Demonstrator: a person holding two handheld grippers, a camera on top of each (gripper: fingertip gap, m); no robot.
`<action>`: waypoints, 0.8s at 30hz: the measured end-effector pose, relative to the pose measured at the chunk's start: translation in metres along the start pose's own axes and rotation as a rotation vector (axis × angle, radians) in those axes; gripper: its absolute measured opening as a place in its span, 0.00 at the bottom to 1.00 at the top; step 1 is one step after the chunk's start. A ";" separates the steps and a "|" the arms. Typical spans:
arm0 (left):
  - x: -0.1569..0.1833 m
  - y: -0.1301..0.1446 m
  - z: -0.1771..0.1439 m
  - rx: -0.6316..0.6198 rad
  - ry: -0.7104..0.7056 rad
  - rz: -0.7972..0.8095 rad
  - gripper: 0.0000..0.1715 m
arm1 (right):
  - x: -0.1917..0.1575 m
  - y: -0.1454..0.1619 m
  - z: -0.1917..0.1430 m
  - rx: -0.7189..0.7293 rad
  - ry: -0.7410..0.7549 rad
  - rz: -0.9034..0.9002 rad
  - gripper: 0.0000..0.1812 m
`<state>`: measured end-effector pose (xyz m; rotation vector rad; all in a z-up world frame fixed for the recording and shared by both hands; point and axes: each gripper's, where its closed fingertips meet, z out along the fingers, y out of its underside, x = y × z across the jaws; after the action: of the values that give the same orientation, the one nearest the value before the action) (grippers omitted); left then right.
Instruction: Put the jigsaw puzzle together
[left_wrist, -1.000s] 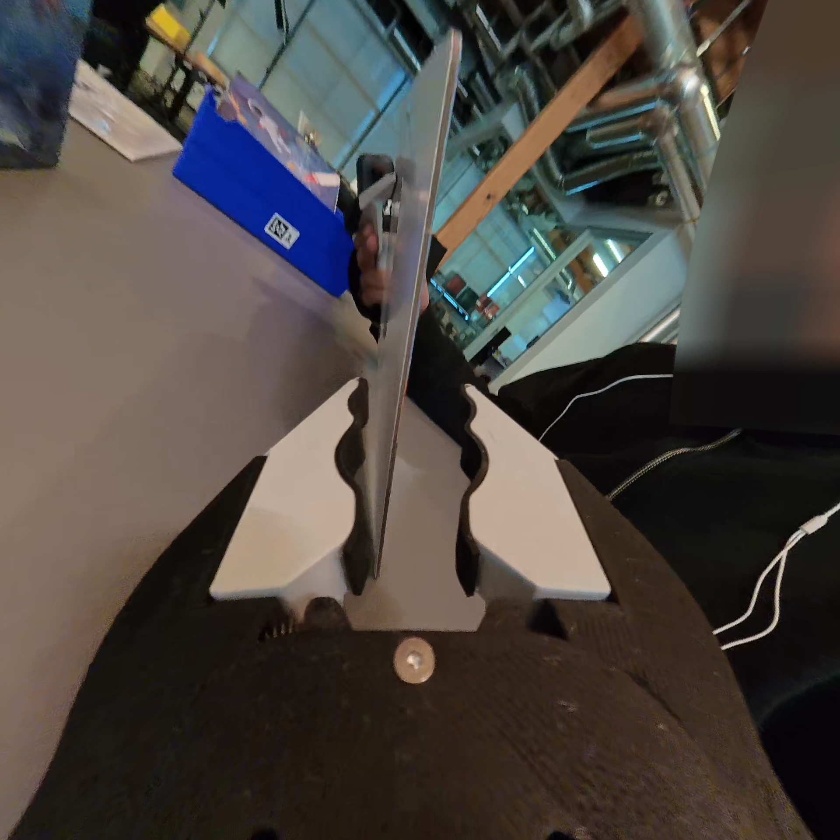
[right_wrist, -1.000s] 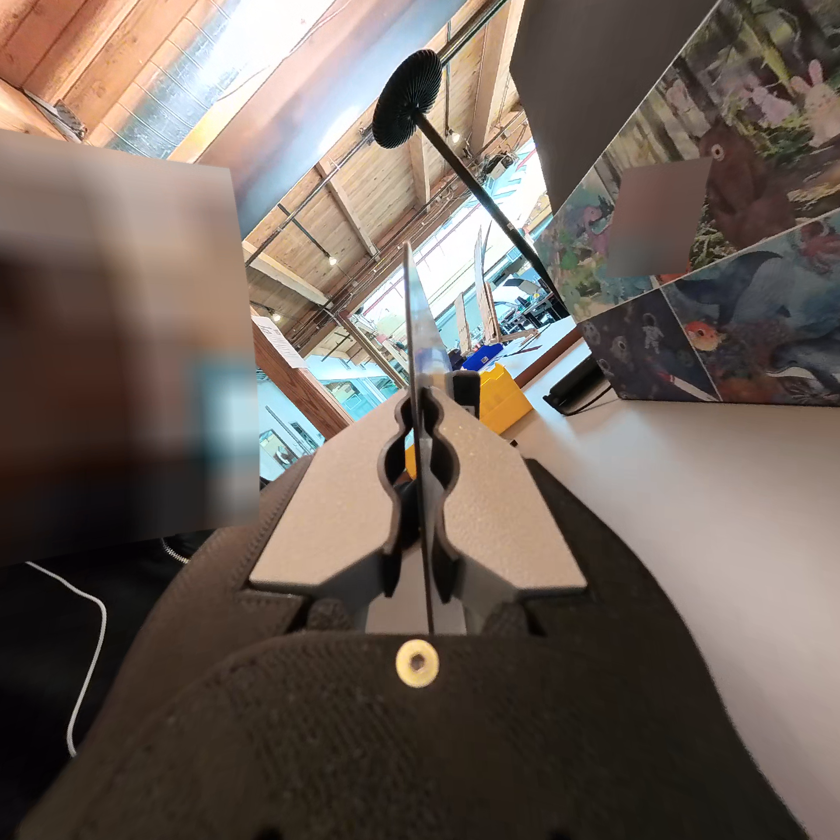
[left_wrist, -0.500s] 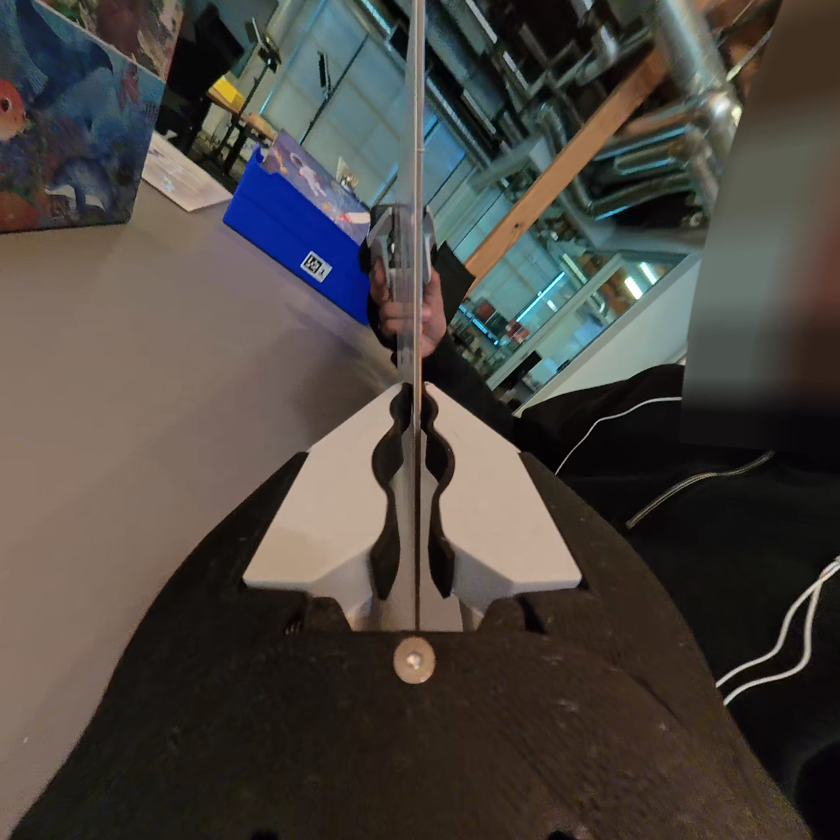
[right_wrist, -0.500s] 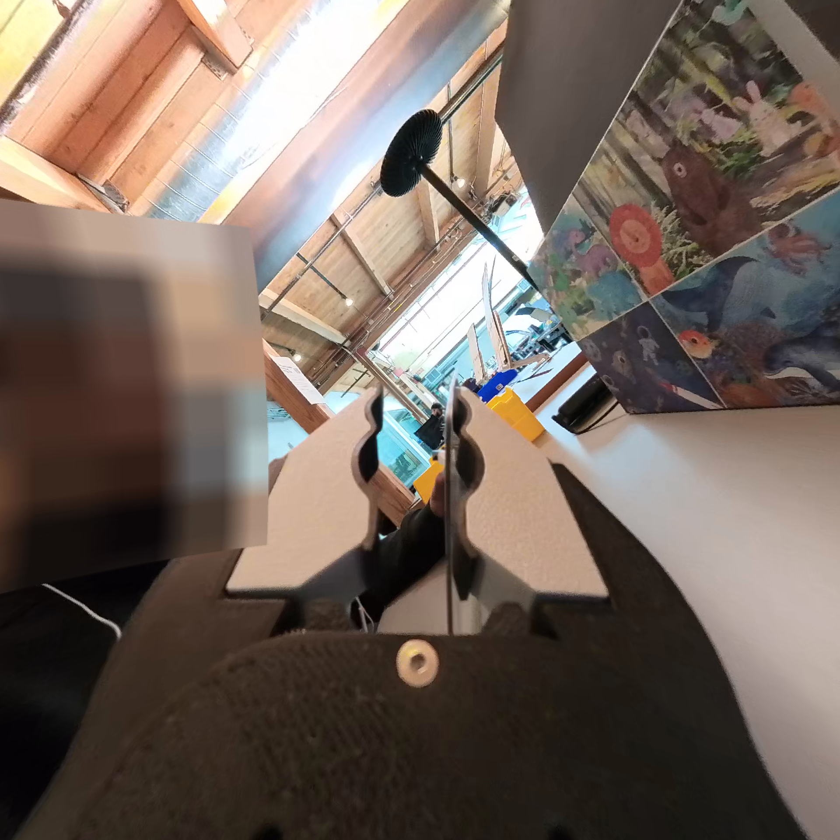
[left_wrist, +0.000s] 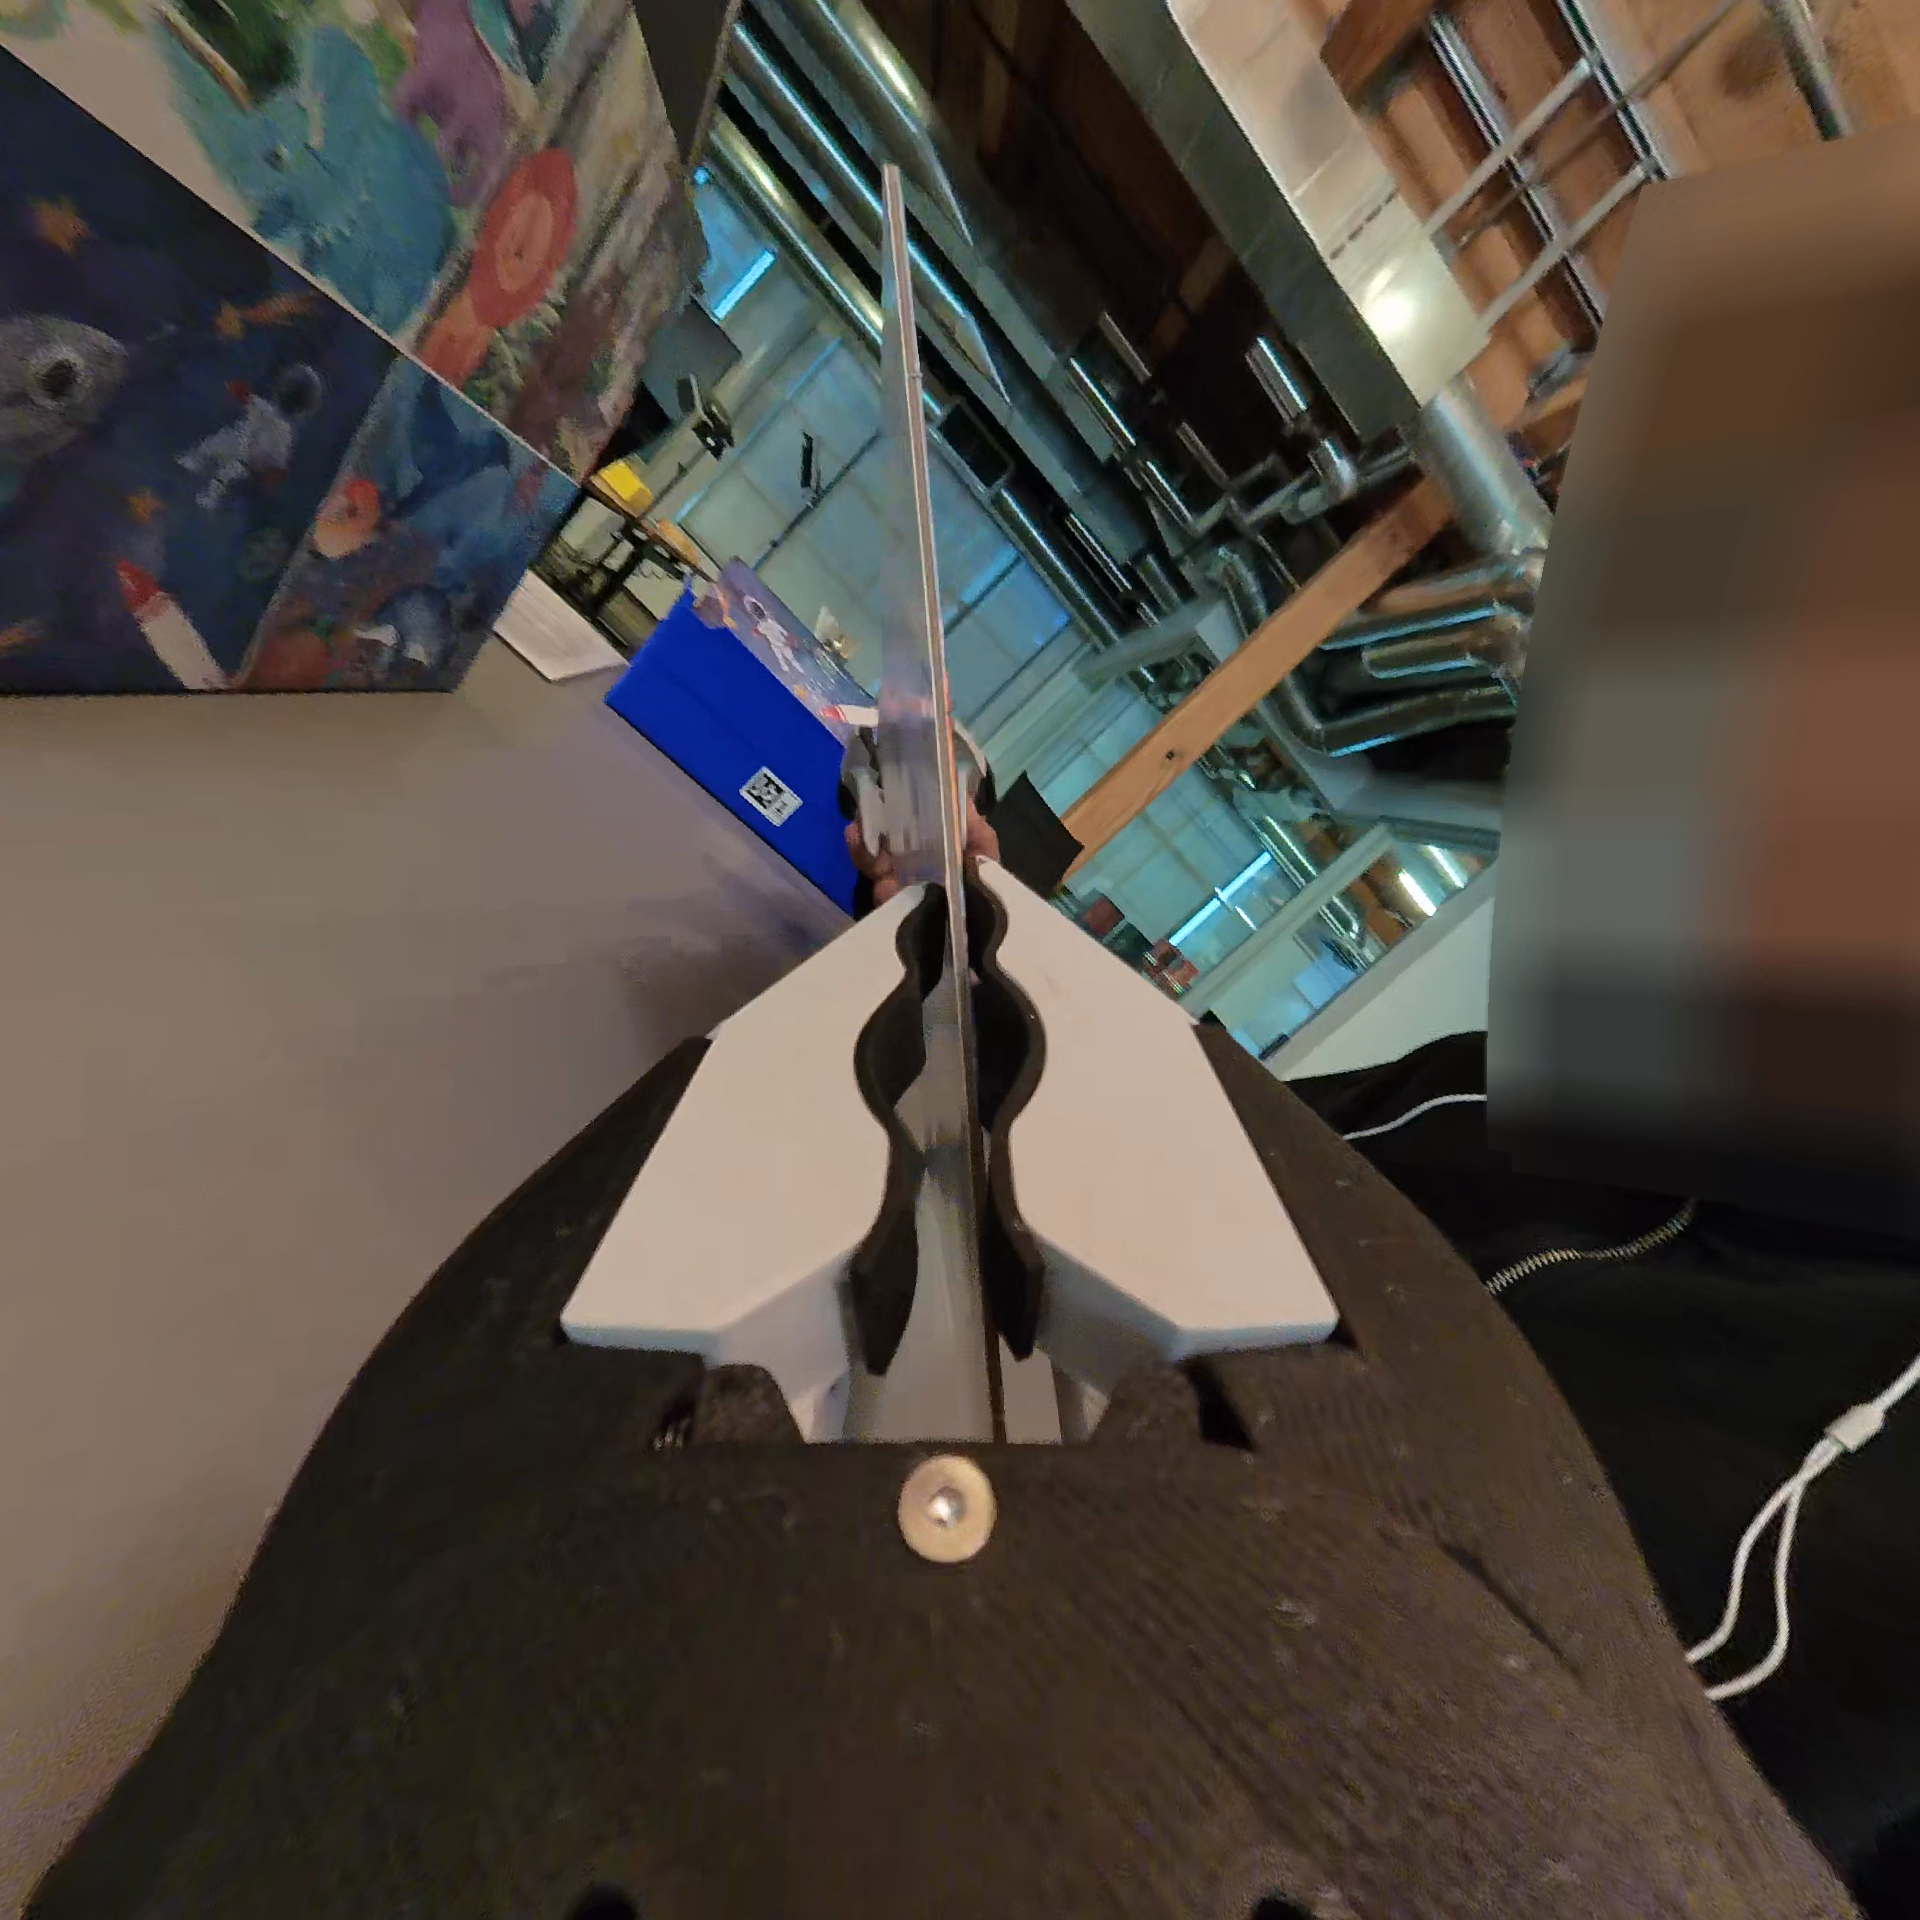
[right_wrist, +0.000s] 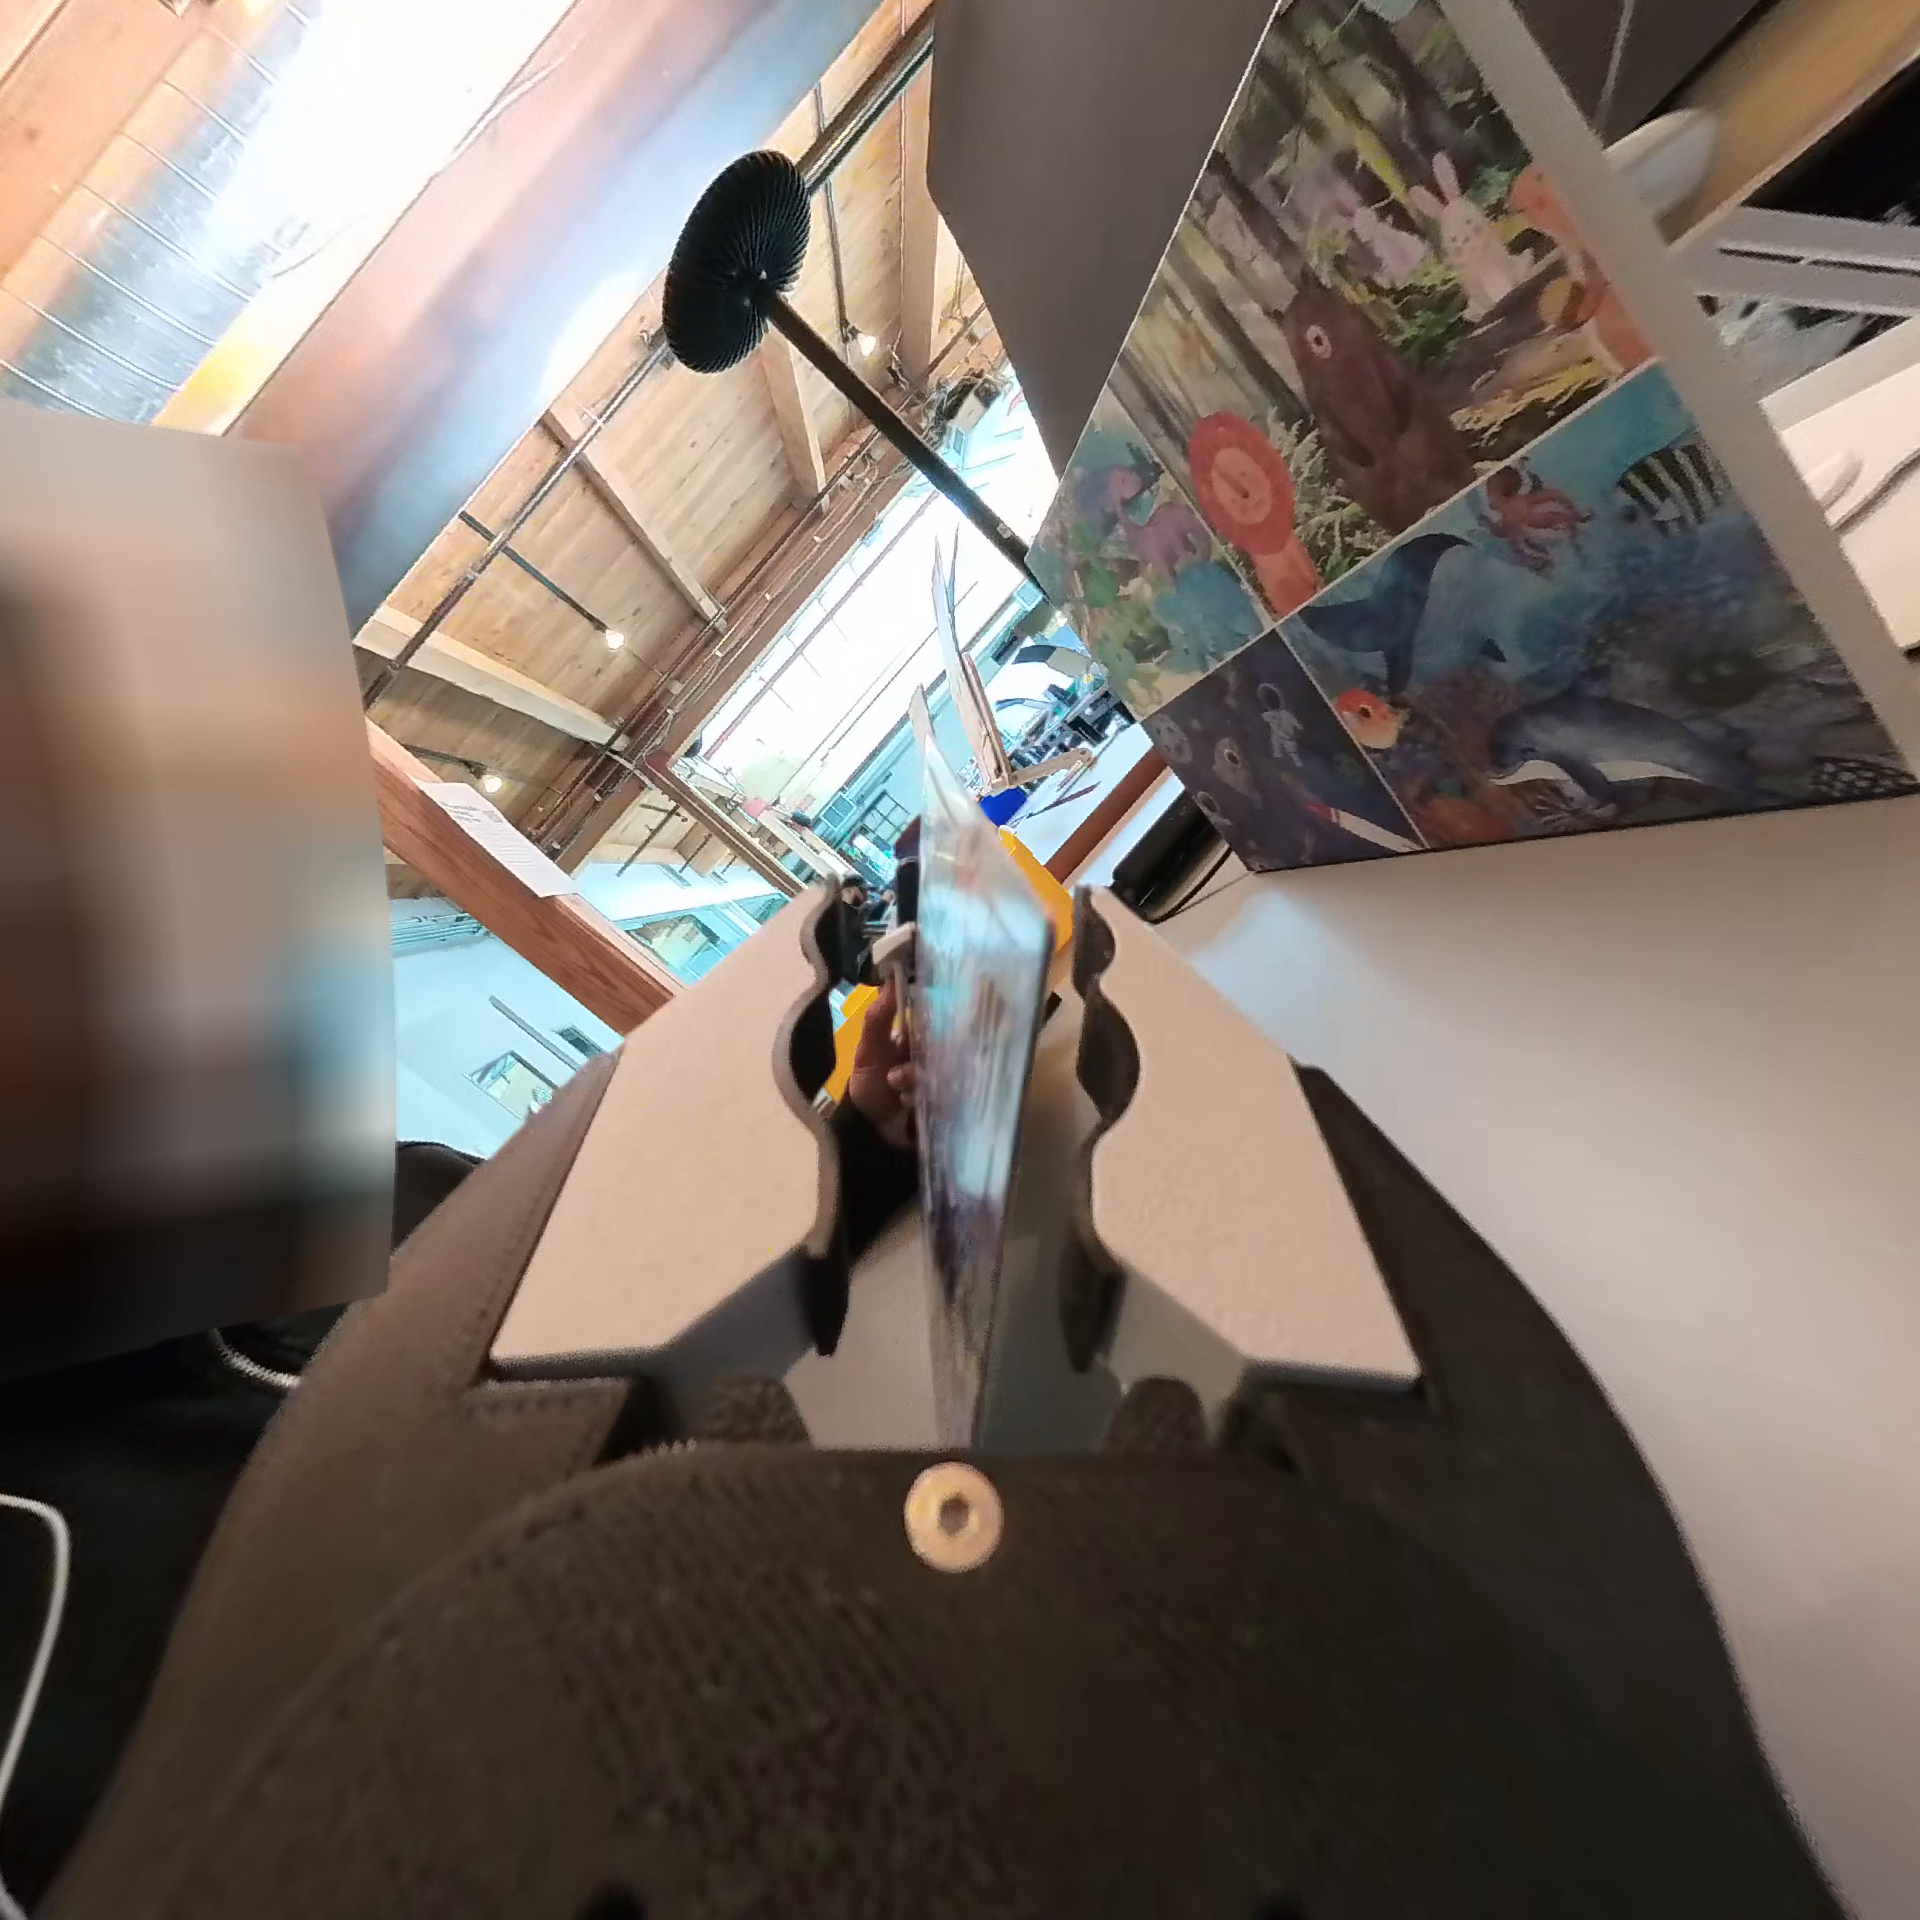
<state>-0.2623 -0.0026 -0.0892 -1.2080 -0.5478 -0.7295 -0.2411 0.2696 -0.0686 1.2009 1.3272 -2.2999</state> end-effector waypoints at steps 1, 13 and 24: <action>0.000 -0.004 -0.003 0.016 -0.009 0.004 0.00 | 0.000 0.000 -0.001 0.000 -0.001 0.002 0.23; 0.017 -0.033 -0.024 0.156 0.050 0.061 0.01 | 0.025 0.070 0.035 -0.266 0.065 0.034 0.26; 0.013 -0.026 -0.017 0.145 0.098 -0.016 0.01 | -0.019 0.087 0.061 -0.262 -0.174 0.027 0.00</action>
<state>-0.2731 -0.0266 -0.0682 -1.0290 -0.5205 -0.7452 -0.2143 0.1676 -0.0930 0.9085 1.4798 -2.0774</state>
